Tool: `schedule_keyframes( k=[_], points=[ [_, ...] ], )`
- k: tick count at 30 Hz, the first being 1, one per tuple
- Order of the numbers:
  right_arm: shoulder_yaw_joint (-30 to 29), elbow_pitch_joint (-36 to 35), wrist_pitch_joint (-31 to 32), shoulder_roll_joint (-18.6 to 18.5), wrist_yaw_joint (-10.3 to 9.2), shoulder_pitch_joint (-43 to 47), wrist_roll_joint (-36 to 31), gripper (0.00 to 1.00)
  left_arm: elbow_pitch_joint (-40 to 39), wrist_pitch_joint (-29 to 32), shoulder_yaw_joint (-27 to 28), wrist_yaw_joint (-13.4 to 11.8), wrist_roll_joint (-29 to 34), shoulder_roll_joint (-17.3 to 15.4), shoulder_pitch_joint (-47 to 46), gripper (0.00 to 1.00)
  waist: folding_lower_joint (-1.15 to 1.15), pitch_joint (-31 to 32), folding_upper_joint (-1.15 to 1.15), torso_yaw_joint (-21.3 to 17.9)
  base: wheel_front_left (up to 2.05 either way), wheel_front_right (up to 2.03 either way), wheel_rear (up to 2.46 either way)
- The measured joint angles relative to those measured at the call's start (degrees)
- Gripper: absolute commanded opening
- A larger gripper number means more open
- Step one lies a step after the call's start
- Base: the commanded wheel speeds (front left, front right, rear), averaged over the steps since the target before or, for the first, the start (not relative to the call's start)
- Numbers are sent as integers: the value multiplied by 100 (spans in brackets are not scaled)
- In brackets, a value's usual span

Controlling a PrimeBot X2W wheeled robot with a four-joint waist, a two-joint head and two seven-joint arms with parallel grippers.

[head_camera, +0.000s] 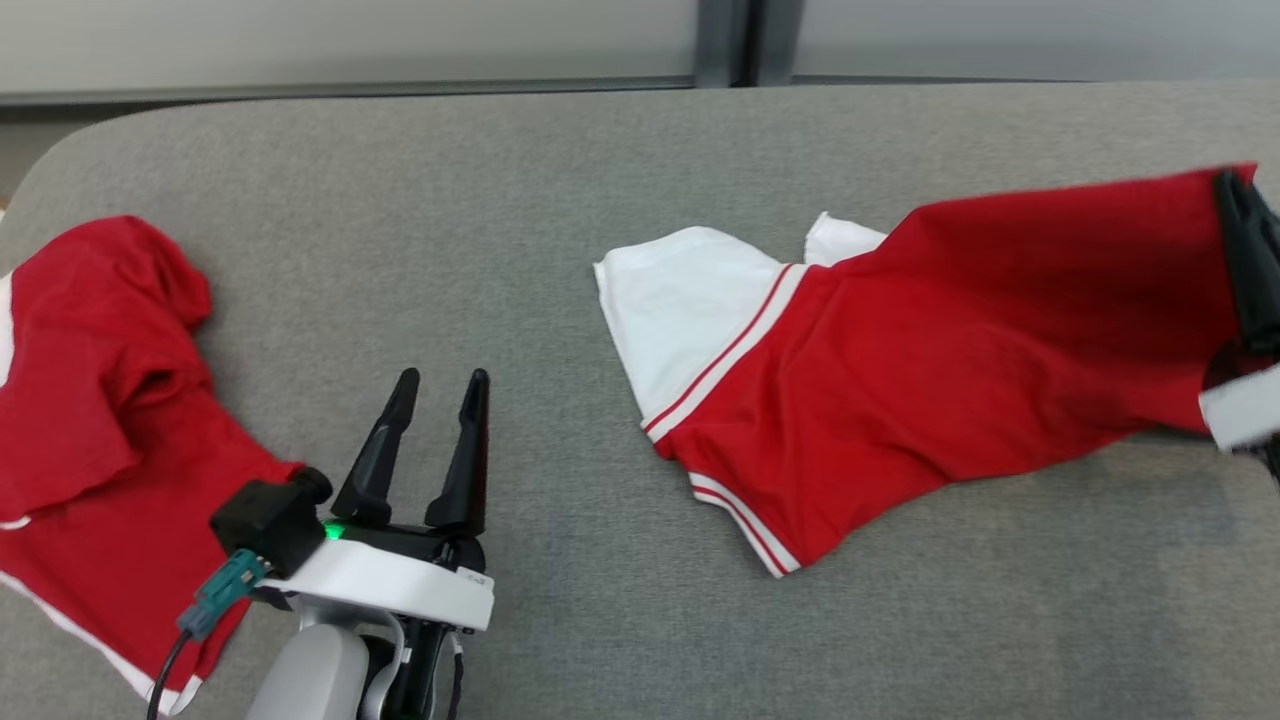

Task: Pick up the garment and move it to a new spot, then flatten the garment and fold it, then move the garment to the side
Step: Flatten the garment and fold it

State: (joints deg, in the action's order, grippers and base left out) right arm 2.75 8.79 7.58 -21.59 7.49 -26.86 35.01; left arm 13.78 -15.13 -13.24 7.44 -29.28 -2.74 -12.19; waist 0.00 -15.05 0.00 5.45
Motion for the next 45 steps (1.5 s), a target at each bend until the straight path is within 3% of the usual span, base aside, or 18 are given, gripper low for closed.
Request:
schedule_keyframes(
  k=[5, 10, 17, 19, 20, 24, 35, 40, 45],
  points=[
    [-491, -1359, 698, 44, 0, 1613, 778, 0, -32, -1, 319, 0, 56, -5, 130, 100, 0, 296, 0, -519, 0, 0, 0],
    [-1200, -2046, 1323, 76, 0, 2980, 1120, 0, -53, -1, 422, 0, 104, -3, 144, 100, 0, 492, 0, -971, 0, 0, 0],
    [-1722, -2060, 2221, 297, 0, 3882, 1032, 0, -46, -1, 360, 0, 103, 0, 142, 100, 0, 610, 0, -1291, 0, 0, 0],
    [-1723, -1782, 2490, 285, 0, 4010, 609, 0, -27, -1, 288, 0, 94, -1, 141, 100, 0, 630, 0, -1260, 0, 0, 0],
    [-1761, -1675, 2472, 283, 0, 4007, 377, 100, -20, -1, 261, 0, 90, -2, 141, 100, 0, 638, 0, -1239, 0, 0, 0],
    [-1770, -1477, 2100, 331, 0, 3723, -266, 100, -3, -1, 201, 0, 88, 0, 141, 100, 0, 669, 0, -1107, 0, 0, 0],
    [-903, -1697, 244, 549, 0, 2435, -204, 100, -93, -1, 132, 0, 96, -8, 161, 100, 0, 774, 0, -521, 0, 0, 0],
    [-378, -1212, -493, 730, 0, 2071, -226, 100, -221, -1, -35, 0, 86, -4, 241, 100, 0, 792, 0, -227, 0, 0, 0],
    [-12, -468, -1140, 684, 0, 1888, -698, 100, -268, -1, -218, 0, 54, -3, 264, 100, 0, 749, 0, 58, 0, 0, 0]
  ],
)
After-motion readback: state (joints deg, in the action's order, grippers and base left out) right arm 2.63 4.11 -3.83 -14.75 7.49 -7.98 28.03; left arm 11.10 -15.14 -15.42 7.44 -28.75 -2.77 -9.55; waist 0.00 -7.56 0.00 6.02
